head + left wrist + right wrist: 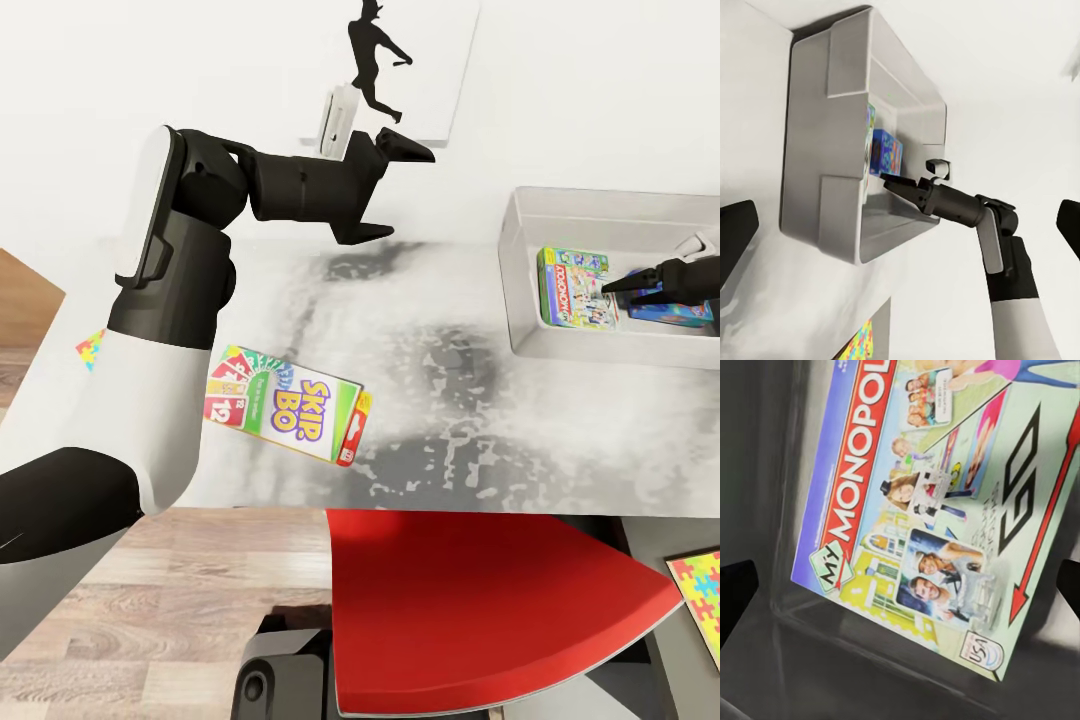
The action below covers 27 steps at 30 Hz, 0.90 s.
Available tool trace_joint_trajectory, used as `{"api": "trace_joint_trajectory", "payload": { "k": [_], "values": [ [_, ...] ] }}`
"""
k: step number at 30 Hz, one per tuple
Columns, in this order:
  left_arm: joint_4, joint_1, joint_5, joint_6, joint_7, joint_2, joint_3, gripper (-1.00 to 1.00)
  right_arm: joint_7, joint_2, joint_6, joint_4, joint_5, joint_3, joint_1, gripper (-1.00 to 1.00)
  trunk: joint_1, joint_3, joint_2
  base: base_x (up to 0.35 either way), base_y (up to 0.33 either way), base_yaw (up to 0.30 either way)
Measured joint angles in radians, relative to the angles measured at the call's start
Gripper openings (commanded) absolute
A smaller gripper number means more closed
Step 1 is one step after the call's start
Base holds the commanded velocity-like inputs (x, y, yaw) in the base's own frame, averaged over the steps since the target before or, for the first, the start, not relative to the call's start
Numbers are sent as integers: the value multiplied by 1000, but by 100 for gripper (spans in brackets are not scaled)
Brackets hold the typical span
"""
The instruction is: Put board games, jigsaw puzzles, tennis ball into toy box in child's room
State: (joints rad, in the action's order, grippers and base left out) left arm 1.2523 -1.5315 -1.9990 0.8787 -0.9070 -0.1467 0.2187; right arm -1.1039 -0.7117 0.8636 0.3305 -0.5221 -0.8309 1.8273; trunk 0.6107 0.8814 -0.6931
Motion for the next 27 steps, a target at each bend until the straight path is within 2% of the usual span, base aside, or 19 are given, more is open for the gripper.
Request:
{"api": "trace_joint_trajectory", "payload": {
  "k": [20, 23, 27],
  "values": [
    [1, 0, 0, 0, 0, 0, 0, 100, 8, -1, 0, 0, 0, 0, 1, 100, 0, 0, 0, 0, 0, 0],
    [0, 1, 1, 0, 0, 0, 0, 100, 15, -8, 0, 0, 0, 2, 4, 100, 0, 0, 0, 0, 0, 0],
    [0, 2, 1, -1, 0, 1, 0, 100, 19, -39, 0, 7, -2, 4, 24, 100, 0, 0, 0, 0, 0, 0]
  ]
}}
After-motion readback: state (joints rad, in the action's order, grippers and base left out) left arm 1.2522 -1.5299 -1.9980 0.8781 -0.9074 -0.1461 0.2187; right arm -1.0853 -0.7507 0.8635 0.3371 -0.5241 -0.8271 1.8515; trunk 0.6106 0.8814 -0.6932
